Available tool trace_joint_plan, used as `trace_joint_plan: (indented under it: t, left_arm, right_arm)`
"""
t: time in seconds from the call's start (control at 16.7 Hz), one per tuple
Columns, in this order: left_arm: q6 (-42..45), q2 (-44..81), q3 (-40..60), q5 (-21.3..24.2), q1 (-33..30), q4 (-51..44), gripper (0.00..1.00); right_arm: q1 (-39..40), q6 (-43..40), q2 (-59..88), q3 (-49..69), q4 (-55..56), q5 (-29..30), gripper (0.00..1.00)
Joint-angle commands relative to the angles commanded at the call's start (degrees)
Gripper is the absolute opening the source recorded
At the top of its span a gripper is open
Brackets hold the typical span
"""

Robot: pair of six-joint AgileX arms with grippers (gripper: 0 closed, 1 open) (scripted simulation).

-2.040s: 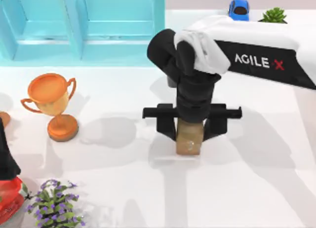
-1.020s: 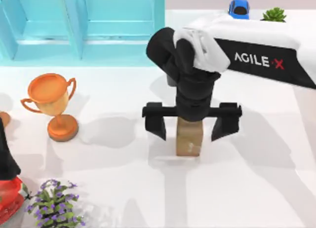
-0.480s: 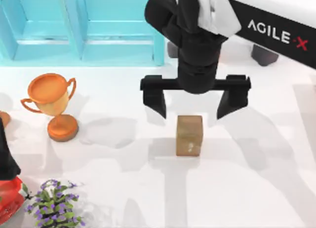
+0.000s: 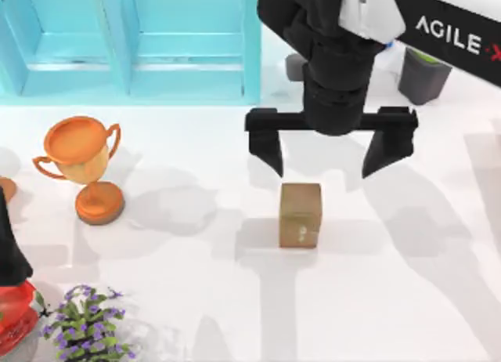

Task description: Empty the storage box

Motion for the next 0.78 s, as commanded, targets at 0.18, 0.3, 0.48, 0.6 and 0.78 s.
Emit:
trace_joint_plan:
  t: [0.18,0.3,0.48,0.6,0.78]
  left_arm:
    - [0.0,0.0,0.0,0.0,0.0,0.0,1.0]
    - [0.0,0.0,0.0,0.0,0.0,0.0,1.0]
    - [0.0,0.0,0.0,0.0,0.0,0.0,1.0]
    - [0.0,0.0,0.0,0.0,0.0,0.0,1.0]
    - [0.0,0.0,0.0,0.0,0.0,0.0,1.0]
  right_arm:
    - [-8.7,-8.7,-0.9,-0.6,-0.9,-0.2,1.0]
    - [-16.6,-16.3,-2.0,-1.2,-1.5,-0.2,1.0]
    - [-30.7,-30.1,-4.5,-2.0,-1.9,0.0,1.0]
    - [-40.5,-39.8,-6.3,-2.6,-2.2,0.1,1.0]
    - [-52.6,-51.9,-8.4,-4.0,-2.7,-0.1,1.0]
